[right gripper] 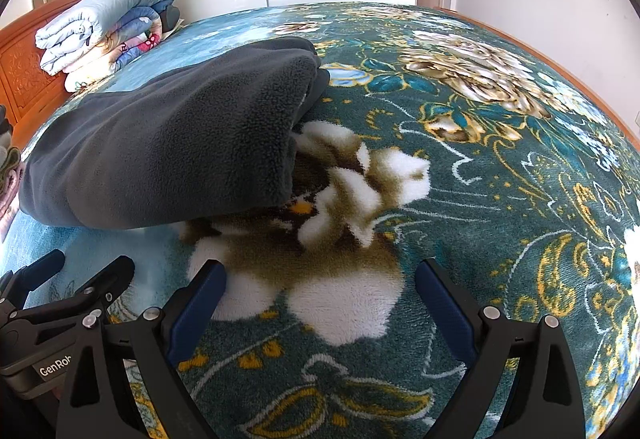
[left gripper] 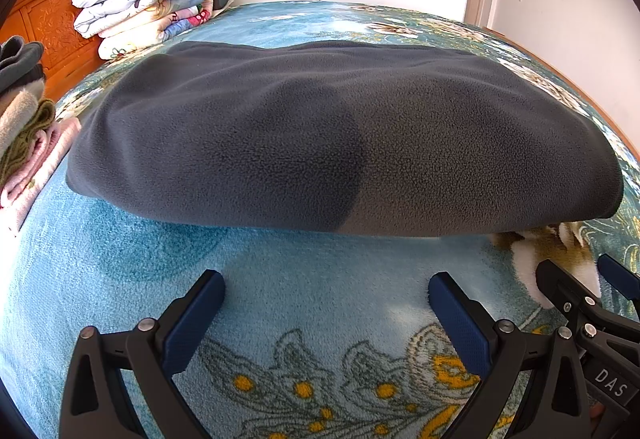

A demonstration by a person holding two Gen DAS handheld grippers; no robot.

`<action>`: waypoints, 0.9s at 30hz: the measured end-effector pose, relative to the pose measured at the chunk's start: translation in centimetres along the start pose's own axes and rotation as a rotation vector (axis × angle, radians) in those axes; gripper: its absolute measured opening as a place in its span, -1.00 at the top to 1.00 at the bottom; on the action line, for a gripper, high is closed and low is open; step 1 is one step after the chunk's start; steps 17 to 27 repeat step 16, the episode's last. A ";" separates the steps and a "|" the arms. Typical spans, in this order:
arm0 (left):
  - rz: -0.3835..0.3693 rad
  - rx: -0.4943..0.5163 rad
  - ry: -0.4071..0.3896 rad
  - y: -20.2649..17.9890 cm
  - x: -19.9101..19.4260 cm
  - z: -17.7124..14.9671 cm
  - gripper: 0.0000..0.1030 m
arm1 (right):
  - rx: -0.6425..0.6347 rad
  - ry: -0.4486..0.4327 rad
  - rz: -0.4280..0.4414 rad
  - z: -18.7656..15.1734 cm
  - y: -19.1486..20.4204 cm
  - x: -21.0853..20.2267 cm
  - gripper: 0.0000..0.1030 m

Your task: Fold clothes

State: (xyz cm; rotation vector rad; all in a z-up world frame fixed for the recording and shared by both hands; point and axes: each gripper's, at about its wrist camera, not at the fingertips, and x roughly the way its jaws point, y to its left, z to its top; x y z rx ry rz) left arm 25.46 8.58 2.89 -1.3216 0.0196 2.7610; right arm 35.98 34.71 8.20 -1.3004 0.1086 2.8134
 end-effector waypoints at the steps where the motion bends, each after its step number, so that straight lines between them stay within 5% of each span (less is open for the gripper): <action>1: 0.000 0.000 0.000 0.0 0.0 0.0 -1.00 | 0.000 0.000 0.000 0.0 0.0 0.0 -0.87; 27: -0.001 0.000 0.000 0.1 -0.1 0.1 -1.00 | 0.001 0.000 0.000 0.0 0.1 0.0 -0.88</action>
